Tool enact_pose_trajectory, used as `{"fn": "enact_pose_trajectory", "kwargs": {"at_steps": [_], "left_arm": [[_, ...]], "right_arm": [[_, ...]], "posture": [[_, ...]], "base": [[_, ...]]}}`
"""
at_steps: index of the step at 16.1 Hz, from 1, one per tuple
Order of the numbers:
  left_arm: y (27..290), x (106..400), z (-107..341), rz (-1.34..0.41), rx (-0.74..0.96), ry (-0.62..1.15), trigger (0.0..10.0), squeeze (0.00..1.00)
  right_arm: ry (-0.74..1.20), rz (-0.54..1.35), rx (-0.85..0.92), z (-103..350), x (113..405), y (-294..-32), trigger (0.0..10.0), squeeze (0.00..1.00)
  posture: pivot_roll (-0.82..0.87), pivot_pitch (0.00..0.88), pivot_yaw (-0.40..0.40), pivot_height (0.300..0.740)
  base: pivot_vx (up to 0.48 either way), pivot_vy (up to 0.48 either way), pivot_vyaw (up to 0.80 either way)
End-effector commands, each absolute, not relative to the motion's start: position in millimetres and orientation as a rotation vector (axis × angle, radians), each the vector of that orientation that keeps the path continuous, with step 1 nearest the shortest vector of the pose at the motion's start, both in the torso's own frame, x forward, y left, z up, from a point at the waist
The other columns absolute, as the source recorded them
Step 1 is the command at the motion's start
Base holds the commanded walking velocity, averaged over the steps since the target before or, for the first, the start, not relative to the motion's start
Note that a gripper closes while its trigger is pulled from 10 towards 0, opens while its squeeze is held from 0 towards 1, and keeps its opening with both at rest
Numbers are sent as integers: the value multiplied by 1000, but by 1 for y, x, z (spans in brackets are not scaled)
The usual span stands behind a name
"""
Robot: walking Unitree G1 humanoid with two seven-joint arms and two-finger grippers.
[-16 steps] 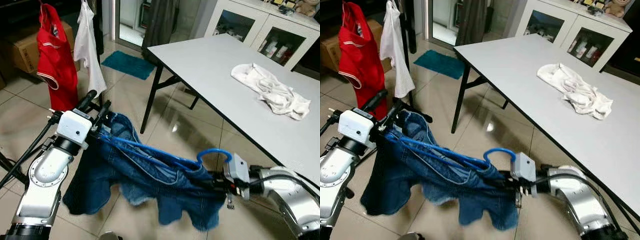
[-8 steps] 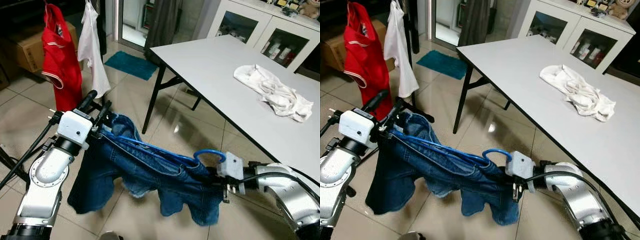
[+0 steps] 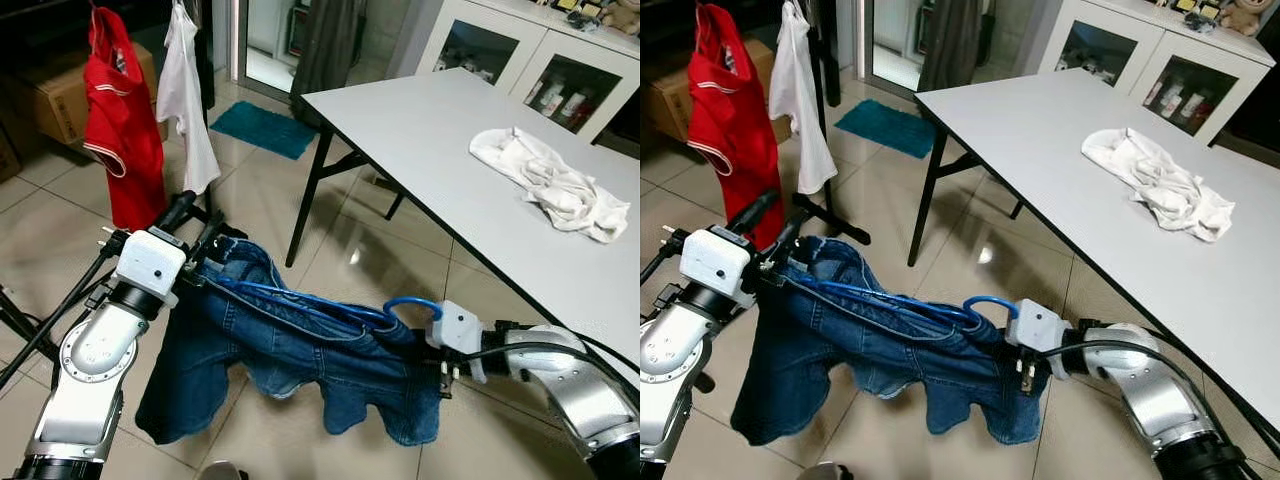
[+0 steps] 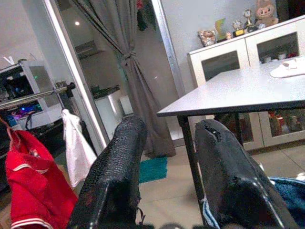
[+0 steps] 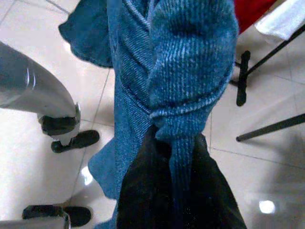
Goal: Hang hanger
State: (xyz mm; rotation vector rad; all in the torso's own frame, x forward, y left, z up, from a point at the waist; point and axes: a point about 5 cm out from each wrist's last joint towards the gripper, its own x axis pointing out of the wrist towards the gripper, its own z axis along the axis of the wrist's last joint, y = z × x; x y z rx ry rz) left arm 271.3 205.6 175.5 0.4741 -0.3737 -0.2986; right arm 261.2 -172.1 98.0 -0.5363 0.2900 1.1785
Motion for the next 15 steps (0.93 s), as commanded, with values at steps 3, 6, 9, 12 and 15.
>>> {"fn": "enact_pose_trajectory", "kwargs": {"at_steps": [3, 6, 9, 12, 15], "left_arm": [[198, 272, 192, -321, 495, -445, 10000, 0], [198, 271, 190, -326, 500, -437, 10000, 0], [195, 271, 189, -333, 502, -438, 10000, 0], [190, 269, 186, -353, 508, -437, 10000, 0], [189, 268, 185, -357, 511, -437, 10000, 0]], "right_arm": [[421, 1067, -598, 90, 267, -193, 0, 0], [440, 1025, -561, 92, 271, -204, 0, 0], [440, 995, -525, 97, 276, -205, 0, 0], [473, 980, -478, 95, 278, -204, 0, 0], [494, 993, -465, 93, 276, -203, 0, 0]], "posture": [[164, 102, -132, 740], [166, 99, -134, 740], [166, 98, -136, 740], [167, 100, -142, 740], [167, 104, -146, 740]], "base": [[0, 0, 0], [0, 0, 0], [0, 0, 0], [0, 0, 0], [0, 0, 0]]}}
